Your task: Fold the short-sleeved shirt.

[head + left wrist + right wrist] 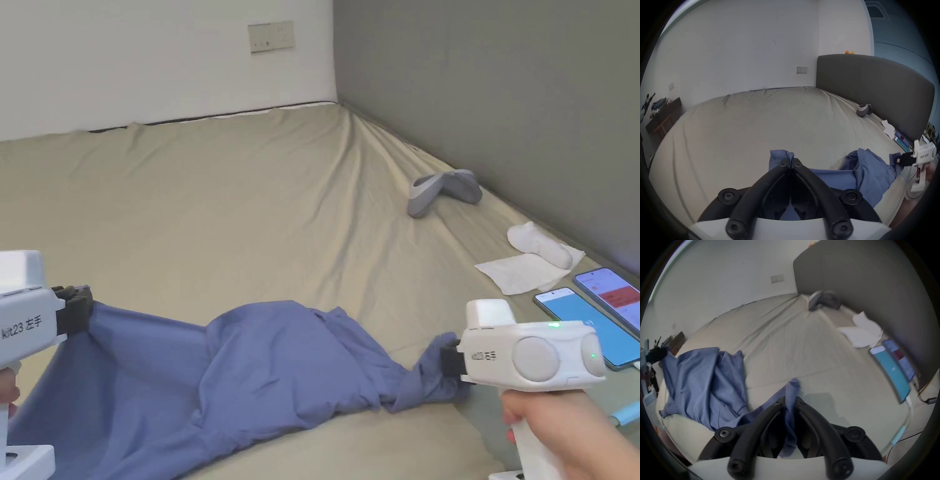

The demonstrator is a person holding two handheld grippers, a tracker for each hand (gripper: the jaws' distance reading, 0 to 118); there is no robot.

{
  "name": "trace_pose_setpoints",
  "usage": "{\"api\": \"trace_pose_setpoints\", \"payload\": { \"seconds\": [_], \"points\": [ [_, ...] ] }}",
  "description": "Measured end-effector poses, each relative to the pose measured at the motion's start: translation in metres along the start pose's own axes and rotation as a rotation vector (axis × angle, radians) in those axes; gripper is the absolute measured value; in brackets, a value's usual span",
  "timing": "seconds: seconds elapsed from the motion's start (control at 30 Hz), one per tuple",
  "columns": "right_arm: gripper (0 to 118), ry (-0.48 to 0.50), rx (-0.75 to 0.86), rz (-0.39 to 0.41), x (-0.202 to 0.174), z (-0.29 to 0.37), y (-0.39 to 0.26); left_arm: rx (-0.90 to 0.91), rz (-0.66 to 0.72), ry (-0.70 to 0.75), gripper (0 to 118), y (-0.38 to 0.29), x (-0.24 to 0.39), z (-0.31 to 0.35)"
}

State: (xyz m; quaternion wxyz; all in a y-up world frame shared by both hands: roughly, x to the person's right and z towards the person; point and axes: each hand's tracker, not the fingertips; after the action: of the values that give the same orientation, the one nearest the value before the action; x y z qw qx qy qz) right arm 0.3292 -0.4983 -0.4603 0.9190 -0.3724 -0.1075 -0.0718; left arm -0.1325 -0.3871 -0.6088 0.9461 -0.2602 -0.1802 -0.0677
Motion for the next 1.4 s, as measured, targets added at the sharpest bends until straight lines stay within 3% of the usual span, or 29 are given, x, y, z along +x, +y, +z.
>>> {"api": "trace_pose_setpoints", "payload": {
  "seconds": [0.13, 0.23, 0.47, 0.53, 0.67, 0.7, 0.73, 0.8, 0.97, 1.27, 1.4],
  "points": [
    [7, -0.043, 0.163, -0.006, 0.000, 0.038, 0.024, 0.061, 0.016, 0.032, 0, 0.019, -0.018, 0.042],
    [7, -0.008, 0.279, -0.028, -0.005, 0.077, 0.057, 0.136, 0.051, 0.059, 0, 0.042, -0.031, 0.083],
    [7, 0.033, 0.641, 0.079, -0.051, 0.192, 0.134, 0.407, 0.057, 0.145, 0, 0.097, -0.058, 0.210],
    [7, 0.043, 0.772, 0.154, -0.064, 0.227, 0.156, 0.438, 0.053, 0.164, 0, 0.111, -0.067, 0.239],
    [7, 0.038, 0.818, 0.138, -0.079, 0.272, 0.194, 0.534, 0.083, 0.213, 0, 0.133, -0.085, 0.286],
    [7, 0.029, 0.889, 0.200, -0.084, 0.287, 0.205, 0.552, 0.090, 0.220, 0, 0.138, -0.089, 0.295],
    [7, 0.039, 0.852, 0.169, -0.084, 0.290, 0.213, 0.559, 0.092, 0.233, 0, 0.142, -0.093, 0.301],
    [7, 0.033, 0.873, 0.181, -0.091, 0.306, 0.231, 0.563, 0.108, 0.243, 0, 0.151, -0.103, 0.312],
    [7, -0.001, 0.917, 0.261, -0.114, 0.322, 0.263, 0.565, 0.113, 0.270, 0, 0.166, -0.110, 0.315],
    [7, -0.023, 0.873, 0.286, -0.144, 0.280, 0.323, 0.527, 0.134, 0.305, 0, 0.200, -0.140, 0.271],
    [7, -0.072, 0.884, 0.343, -0.168, 0.257, 0.367, 0.504, 0.113, 0.350, 0, 0.231, -0.153, 0.240]
  ]
}}
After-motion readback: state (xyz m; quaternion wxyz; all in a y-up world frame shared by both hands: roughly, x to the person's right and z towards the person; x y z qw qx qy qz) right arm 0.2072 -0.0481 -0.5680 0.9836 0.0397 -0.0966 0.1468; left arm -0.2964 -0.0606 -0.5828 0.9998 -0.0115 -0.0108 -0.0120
